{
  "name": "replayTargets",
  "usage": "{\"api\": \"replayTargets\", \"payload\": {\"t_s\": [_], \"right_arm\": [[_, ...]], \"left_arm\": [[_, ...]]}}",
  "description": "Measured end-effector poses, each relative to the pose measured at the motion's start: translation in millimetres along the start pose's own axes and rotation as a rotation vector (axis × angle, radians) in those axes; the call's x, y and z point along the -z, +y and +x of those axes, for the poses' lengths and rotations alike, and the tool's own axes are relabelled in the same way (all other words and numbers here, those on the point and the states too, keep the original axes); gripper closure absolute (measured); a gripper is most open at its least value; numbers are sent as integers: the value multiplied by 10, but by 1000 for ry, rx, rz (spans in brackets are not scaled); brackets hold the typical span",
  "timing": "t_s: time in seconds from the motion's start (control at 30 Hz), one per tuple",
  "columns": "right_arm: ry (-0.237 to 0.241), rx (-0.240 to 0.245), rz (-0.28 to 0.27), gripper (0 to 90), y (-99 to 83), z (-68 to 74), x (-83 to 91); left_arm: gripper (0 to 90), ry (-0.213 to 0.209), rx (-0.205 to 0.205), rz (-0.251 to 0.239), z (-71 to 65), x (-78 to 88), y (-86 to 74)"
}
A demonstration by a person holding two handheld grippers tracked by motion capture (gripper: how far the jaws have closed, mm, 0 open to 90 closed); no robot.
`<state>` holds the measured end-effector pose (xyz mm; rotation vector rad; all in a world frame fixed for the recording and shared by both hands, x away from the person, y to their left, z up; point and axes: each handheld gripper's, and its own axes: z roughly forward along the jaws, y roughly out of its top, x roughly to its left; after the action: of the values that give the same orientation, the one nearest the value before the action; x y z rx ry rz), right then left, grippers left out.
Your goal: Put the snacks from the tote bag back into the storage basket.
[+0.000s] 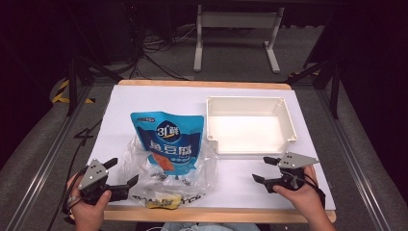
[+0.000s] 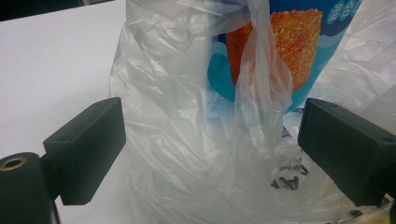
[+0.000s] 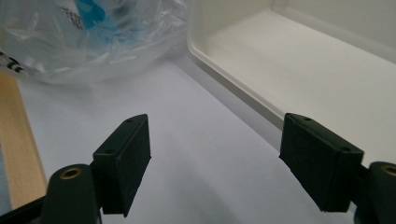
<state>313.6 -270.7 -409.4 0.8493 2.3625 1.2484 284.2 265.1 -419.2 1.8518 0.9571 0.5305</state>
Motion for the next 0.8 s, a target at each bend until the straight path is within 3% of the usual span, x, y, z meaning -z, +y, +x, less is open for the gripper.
{"api": "replayTargets", "payload": {"t_s": [0.07,0.2,0.37,0.47,0.8], "right_arm": [[28,-10,-18,245,106,38,41],[28,9,-43,241,260,67,137],[21,16,-40,235,353,59,209],[42,2,-49,233,398,56,227],[50,36,-54,180,581,78,250]], "left_arm": [[87,-1,11,-1,-3,0,-1],[87,7,14,-10,-15,19,8],[87,4,20,-9,-36,15,5],[87,-1,17,-8,-49,12,5],[87,-3,13,-10,-54,6,14]]}}
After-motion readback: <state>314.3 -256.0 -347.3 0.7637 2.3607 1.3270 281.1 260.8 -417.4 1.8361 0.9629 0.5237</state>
